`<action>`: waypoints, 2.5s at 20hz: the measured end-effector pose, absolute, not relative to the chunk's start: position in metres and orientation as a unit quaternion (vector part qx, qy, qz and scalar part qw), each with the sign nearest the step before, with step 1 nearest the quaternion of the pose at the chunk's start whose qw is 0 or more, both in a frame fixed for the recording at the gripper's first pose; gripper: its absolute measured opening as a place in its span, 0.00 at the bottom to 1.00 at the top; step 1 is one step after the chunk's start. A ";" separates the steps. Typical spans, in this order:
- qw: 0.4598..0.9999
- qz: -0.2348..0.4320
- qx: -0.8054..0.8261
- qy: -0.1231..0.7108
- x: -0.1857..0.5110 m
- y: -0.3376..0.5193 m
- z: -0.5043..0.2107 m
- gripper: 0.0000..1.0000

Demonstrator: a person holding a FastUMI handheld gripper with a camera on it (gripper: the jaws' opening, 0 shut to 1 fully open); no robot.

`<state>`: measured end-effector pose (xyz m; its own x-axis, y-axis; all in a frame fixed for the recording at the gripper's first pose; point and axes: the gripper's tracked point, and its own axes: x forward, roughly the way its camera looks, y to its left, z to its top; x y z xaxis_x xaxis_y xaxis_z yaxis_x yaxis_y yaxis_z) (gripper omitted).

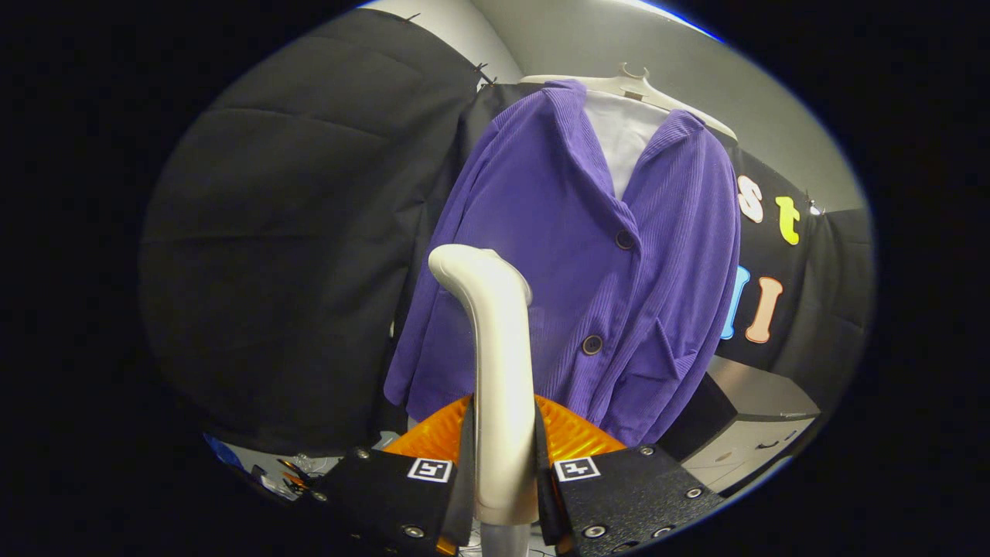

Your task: Iron the clothes twice with a garment steamer, once on the left side and once on the right side.

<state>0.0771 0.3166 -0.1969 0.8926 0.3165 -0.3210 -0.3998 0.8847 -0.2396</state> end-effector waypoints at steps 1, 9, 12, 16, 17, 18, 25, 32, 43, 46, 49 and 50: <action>0.959 0.189 -0.156 0.143 0.075 0.317 -0.203 0.34; 0.952 0.195 -0.184 0.149 0.065 0.315 -0.232 0.34; 0.947 0.201 -0.186 0.169 0.055 0.313 -0.248 0.34; 0.930 0.215 -0.181 0.237 0.037 0.303 -0.293 0.34; 0.926 0.217 -0.181 0.248 0.030 0.298 -0.299 0.34; 0.924 0.220 -0.179 0.256 0.024 0.292 -0.303 0.34; 0.921 0.218 -0.139 0.291 -0.012 0.216 -0.292 0.34; 0.956 0.172 -0.028 0.234 -0.028 0.093 -0.173 0.34; 0.995 0.101 0.018 0.012 -0.017 -0.031 0.024 0.34; 0.995 0.088 0.043 -0.026 -0.031 -0.034 0.048 0.33; 0.996 0.062 0.061 -0.034 -0.051 -0.047 0.033 0.33; 0.996 0.056 0.060 -0.029 -0.054 -0.048 0.022 0.33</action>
<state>-0.0535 -0.0478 0.0221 0.9921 0.1071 0.0654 -0.1142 0.9867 0.1160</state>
